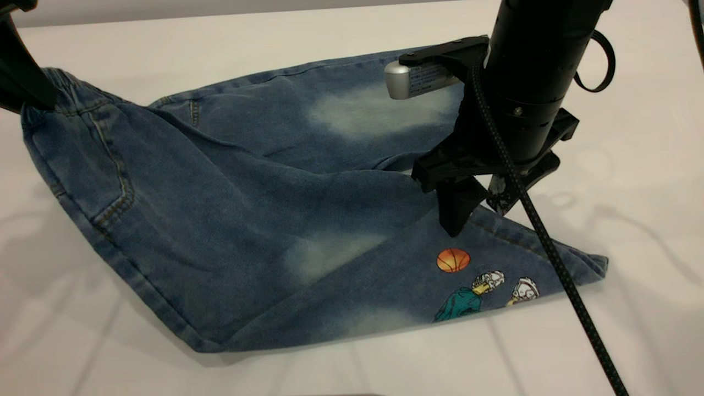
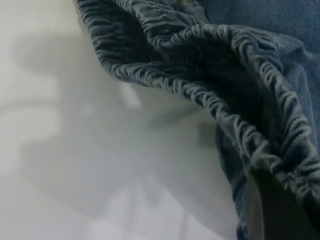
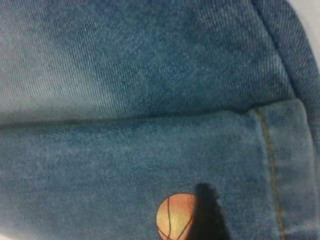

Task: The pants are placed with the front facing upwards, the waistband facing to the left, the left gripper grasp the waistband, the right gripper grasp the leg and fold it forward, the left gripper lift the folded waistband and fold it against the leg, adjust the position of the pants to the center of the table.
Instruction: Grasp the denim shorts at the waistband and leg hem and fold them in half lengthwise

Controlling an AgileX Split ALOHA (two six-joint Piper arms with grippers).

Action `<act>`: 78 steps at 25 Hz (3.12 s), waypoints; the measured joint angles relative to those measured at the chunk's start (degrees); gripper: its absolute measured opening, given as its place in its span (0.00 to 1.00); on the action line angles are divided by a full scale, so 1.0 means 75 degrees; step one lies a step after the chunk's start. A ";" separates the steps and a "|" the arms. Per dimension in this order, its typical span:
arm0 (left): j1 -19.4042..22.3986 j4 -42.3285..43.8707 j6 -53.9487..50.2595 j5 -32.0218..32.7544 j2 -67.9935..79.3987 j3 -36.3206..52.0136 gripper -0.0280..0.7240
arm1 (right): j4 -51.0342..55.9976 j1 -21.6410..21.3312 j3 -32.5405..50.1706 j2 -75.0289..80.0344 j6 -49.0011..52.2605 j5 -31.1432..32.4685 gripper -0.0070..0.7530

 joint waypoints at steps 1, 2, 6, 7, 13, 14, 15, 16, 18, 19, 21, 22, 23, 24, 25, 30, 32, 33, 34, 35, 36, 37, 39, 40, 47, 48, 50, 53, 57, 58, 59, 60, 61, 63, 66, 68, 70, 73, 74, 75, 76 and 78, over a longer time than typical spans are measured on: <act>0.0000 0.0000 0.0000 0.0000 0.0000 0.0000 0.16 | 0.0007 0.0000 0.0000 0.0006 -0.0010 -0.0084 0.62; 0.0000 0.0000 0.0000 0.0000 0.0000 0.0000 0.16 | 0.0016 0.0000 0.0000 0.0028 -0.0026 -0.0162 0.64; 0.0000 0.0000 0.0000 0.0009 0.0000 0.0000 0.16 | 0.0037 0.0000 0.0000 0.0327 -0.0035 -0.0340 0.67; 0.0000 0.0000 0.0000 0.0009 0.0000 0.0000 0.16 | 0.0037 0.0000 0.0000 0.0412 -0.0042 -0.0358 0.67; 0.0000 0.0000 0.0000 0.0032 0.0000 0.0000 0.16 | 0.0002 0.0000 -0.0016 0.0479 -0.0044 -0.0421 0.53; 0.0000 0.0000 0.0005 0.0032 0.0000 0.0000 0.16 | 0.0002 0.0000 -0.0016 0.0481 -0.0044 -0.0480 0.50; 0.0000 0.0000 0.0005 0.0032 0.0000 0.0000 0.16 | 0.0002 0.0000 -0.0016 0.0487 -0.0044 -0.0535 0.45; 0.0000 0.0000 0.0005 0.0032 0.0000 0.0000 0.16 | 0.0002 0.0000 -0.0016 0.0495 -0.0044 -0.0593 0.39; 0.0000 0.0000 0.0005 0.0032 0.0000 0.0000 0.16 | 0.0009 0.0000 -0.0016 0.0503 -0.0044 -0.0655 0.29; 0.0000 0.0000 0.0005 0.0032 0.0000 0.0000 0.16 | 0.0018 0.0000 -0.0016 0.0509 -0.0044 -0.0655 0.22; 0.0000 0.0000 0.0005 0.0032 0.0000 0.0000 0.16 | 0.0027 0.0000 -0.0016 0.0509 -0.0044 -0.0622 0.12; 0.0000 0.0000 0.0005 0.0032 0.0000 0.0000 0.16 | 0.0033 0.0000 -0.0016 0.0509 -0.0044 -0.0578 0.08; 0.0000 0.0000 0.0005 0.0032 0.0000 0.0000 0.17 | 0.0041 0.0000 -0.0016 0.0509 -0.0044 -0.0546 0.06; 0.0000 0.0000 0.0005 0.0032 0.0000 0.0000 0.17 | 0.0048 0.0000 -0.0016 0.0509 -0.0044 -0.0503 0.05; 0.0000 0.0000 0.0005 0.0032 0.0000 0.0000 0.17 | 0.0048 0.0000 -0.0016 0.0509 -0.0044 -0.0472 0.05; 0.0000 0.0000 0.0015 0.0032 0.0000 0.0000 0.17 | 0.0048 0.0000 -0.0016 0.0233 -0.0044 -0.0065 0.05; 0.0000 0.0000 0.0015 0.0032 0.0000 0.0000 0.17 | -0.0001 0.0000 -0.0016 0.0028 -0.0044 0.0033 0.05; 0.0000 0.0000 0.0015 0.0032 0.0000 0.0000 0.17 | -0.0047 0.0000 -0.0016 -0.0091 -0.0044 0.0054 0.05; 0.0000 0.0000 0.0015 0.0032 0.0000 0.0000 0.17 | -0.0081 0.0000 -0.0016 -0.0182 -0.0044 0.0063 0.05; 0.0000 0.0000 0.0015 0.0032 0.0000 0.0000 0.17 | -0.0129 0.0000 -0.0016 -0.0262 -0.0044 0.0078 0.05; 0.0000 0.0000 0.0015 0.0032 0.0000 0.0000 0.17 | -0.0154 0.0000 -0.0016 -0.0356 -0.0044 0.0114 0.05; 0.0000 0.0000 0.0015 0.0032 0.0000 0.0000 0.17 | -0.0191 0.0000 -0.0016 -0.0454 -0.0044 0.0155 0.05; 0.0000 0.0000 0.0015 0.0032 0.0000 0.0000 0.17 | -0.0219 0.0000 -0.0016 -0.0651 -0.0044 0.0264 0.05; 0.0000 0.0000 0.0015 0.0032 0.0000 0.0000 0.17 | -0.0228 0.0000 -0.0016 -0.0741 -0.0044 0.0302 0.06; 0.0000 0.0000 0.0015 0.0038 0.0000 0.0000 0.17 | -0.0725 0.0000 0.0001 -0.1473 -0.0044 0.0329 0.06; 0.0000 0.0000 0.0015 0.0038 0.0000 0.0000 0.17 | -0.0827 0.0000 0.0001 -0.1537 -0.0044 0.0268 0.06; 0.0000 -0.0009 0.0015 0.0083 0.0000 0.0000 0.17 | -0.0868 0.0000 0.0001 -0.1584 -0.0044 0.0273 0.06; 0.0000 -0.0112 0.0015 0.0386 -0.0102 0.0000 0.17 | -0.0878 0.0000 -0.0068 -0.1683 -0.0044 0.0641 0.06; 0.0021 -0.0439 0.0007 0.0374 -0.0742 0.0000 0.17 | -0.1000 -0.0100 -0.0312 -0.1828 -0.0044 0.0984 0.05; 0.0074 -0.0617 0.0000 0.0264 -0.0922 0.0000 0.17 | -0.1000 -0.0184 -0.0407 -0.1837 -0.0044 0.0991 0.05; 0.0158 -0.0809 -0.0047 0.0128 -0.1059 0.0000 0.17 | -0.0993 -0.0276 -0.0491 -0.1843 -0.0044 0.0998 0.05; 0.0288 -0.1003 -0.0158 -0.0021 -0.1127 0.0000 0.17 | -0.0971 -0.0407 -0.0593 -0.1846 -0.0044 0.0998 0.05; 0.0427 -0.1169 -0.0270 -0.0133 -0.1135 0.0000 0.17 | -0.0930 -0.0547 -0.0692 -0.1846 -0.0044 0.0998 0.05; 0.0642 -0.1498 -0.0465 -0.0332 -0.1032 0.0000 0.17 | -0.0832 -0.0787 -0.0849 -0.1837 -0.0050 0.0990 0.05; 0.0772 -0.1724 -0.0528 -0.0497 -0.0718 0.0000 0.17 | -0.0587 -0.1197 -0.1096 -0.1715 -0.0110 0.0998 0.05; 0.0778 -0.1868 -0.0542 -0.0383 -0.0488 0.0000 0.17 | -0.0370 -0.1434 -0.1153 -0.1620 -0.0271 0.1149 0.05; 0.0780 -0.2203 -0.0561 0.0004 -0.0292 0.0000 0.17 | -0.0008 -0.1598 -0.1171 -0.1554 -0.0476 0.1694 0.05; 0.0780 -0.2628 -0.0561 0.0627 -0.0212 0.0000 0.17 | 0.0451 -0.1651 -0.1206 -0.1539 -0.0999 0.2595 0.05; 0.0780 -0.2713 -0.0561 0.0766 -0.0212 0.0000 0.17 | 0.0595 -0.1651 -0.1222 -0.1539 -0.1163 0.2749 0.05; 0.0780 -0.2766 -0.0597 0.0818 -0.0212 0.0000 0.17 | 0.0759 -0.1651 -0.1243 -0.1539 -0.1298 0.2843 0.05; 0.0780 -0.2868 -0.0661 0.0806 -0.0212 0.0000 0.17 | 0.0990 -0.1651 -0.1314 -0.1536 -0.1452 0.2890 0.05; 0.0780 -0.3169 -0.0973 0.0558 -0.0209 0.0000 0.17 | 0.1255 -0.1673 -0.1494 -0.1495 -0.1709 0.2910 0.05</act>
